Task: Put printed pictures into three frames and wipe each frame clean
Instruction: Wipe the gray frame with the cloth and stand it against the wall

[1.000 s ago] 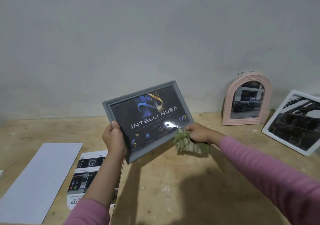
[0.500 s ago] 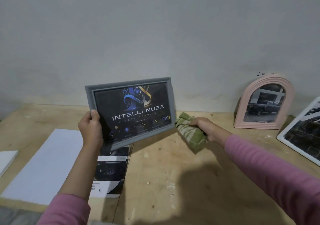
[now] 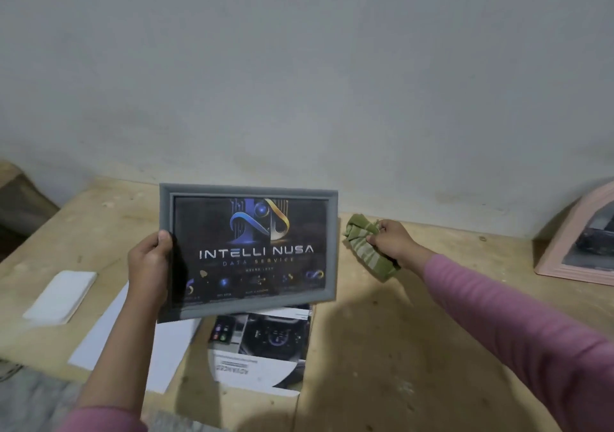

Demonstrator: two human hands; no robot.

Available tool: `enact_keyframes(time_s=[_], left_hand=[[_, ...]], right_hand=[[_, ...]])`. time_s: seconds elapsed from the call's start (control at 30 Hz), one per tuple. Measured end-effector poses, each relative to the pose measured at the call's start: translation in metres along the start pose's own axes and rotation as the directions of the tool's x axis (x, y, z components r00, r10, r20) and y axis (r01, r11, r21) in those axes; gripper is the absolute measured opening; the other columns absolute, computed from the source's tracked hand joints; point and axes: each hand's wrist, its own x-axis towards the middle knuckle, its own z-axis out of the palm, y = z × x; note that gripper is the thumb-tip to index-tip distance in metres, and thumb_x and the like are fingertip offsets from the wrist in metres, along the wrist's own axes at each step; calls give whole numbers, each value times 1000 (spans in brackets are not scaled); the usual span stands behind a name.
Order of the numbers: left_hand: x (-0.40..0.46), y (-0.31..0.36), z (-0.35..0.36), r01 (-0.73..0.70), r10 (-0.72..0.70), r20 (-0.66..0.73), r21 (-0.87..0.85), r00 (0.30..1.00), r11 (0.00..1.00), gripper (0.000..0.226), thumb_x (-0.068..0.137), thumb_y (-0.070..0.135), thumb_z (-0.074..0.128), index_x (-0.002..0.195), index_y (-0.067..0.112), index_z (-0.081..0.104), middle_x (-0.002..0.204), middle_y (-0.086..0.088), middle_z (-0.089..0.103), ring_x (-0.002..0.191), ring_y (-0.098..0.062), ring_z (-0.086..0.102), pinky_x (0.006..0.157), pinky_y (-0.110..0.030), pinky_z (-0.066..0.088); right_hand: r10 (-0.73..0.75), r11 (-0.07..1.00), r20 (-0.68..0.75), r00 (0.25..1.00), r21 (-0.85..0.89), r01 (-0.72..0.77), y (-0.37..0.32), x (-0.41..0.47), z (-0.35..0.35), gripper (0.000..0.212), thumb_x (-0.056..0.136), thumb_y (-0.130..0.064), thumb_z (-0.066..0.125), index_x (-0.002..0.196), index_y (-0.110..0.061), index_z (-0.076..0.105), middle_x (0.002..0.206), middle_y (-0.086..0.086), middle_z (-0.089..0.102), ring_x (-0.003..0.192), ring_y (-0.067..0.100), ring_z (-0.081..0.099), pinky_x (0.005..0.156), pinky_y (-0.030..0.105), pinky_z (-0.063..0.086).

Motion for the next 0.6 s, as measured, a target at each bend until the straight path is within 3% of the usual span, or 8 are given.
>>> enact_keyframes(time_s=[0.1, 0.17, 0.33, 0.4, 0.53, 0.6], left_hand=[[18, -11, -24, 124, -120, 77, -42, 990, 991, 24, 92, 28, 54, 72, 16, 57, 71, -8, 61, 76, -25, 56, 75, -41, 43], [30, -19, -35, 209, -199, 158, -53, 967, 976, 25, 98, 16, 45, 81, 8, 62, 67, -3, 70, 64, -22, 66, 73, -36, 48], [65, -42, -59, 392, -369, 253, -46, 894, 919, 26, 96, 16, 42, 89, 1, 62, 70, -15, 69, 56, -24, 68, 66, -38, 53], [76, -49, -64, 425, -403, 269, -28, 875, 905, 26, 96, 16, 43, 90, 1, 63, 70, -15, 70, 57, -26, 68, 67, -39, 52], [94, -57, -66, 458, -437, 271, -16, 858, 889, 27, 96, 17, 43, 92, 1, 65, 76, -17, 70, 60, -27, 68, 66, -39, 54], [101, -60, -67, 467, -450, 290, 11, 845, 884, 29, 96, 17, 42, 91, 1, 66, 78, -18, 70, 62, -28, 68, 62, -37, 55]], right_hand=[[-71, 995, 6, 997, -67, 72, -30, 22, 32, 9, 84, -7, 59, 79, -14, 58, 80, 9, 63, 76, 24, 61, 68, 28, 47], [-116, 986, 11, 993, -121, 117, -48, 38, 54, 5, 84, -10, 61, 84, -15, 61, 84, 8, 64, 81, 25, 62, 74, 29, 48], [-154, 950, 79, 985, -260, 170, -89, 77, 107, 7, 85, -8, 61, 89, -6, 66, 91, 10, 65, 87, 26, 61, 76, 30, 47], [-156, 926, 139, 978, -323, 193, -100, 87, 126, 4, 84, -7, 61, 84, -8, 64, 89, 8, 62, 85, 25, 58, 70, 27, 44], [-154, 908, 173, 973, -363, 208, -114, 102, 158, 24, 85, -7, 62, 69, -22, 51, 79, -2, 53, 81, 20, 50, 58, 23, 35], [-164, 895, 138, 977, -395, 206, -114, 110, 170, 15, 85, -3, 55, 77, -16, 56, 86, 4, 56, 83, 23, 53, 63, 25, 37]])
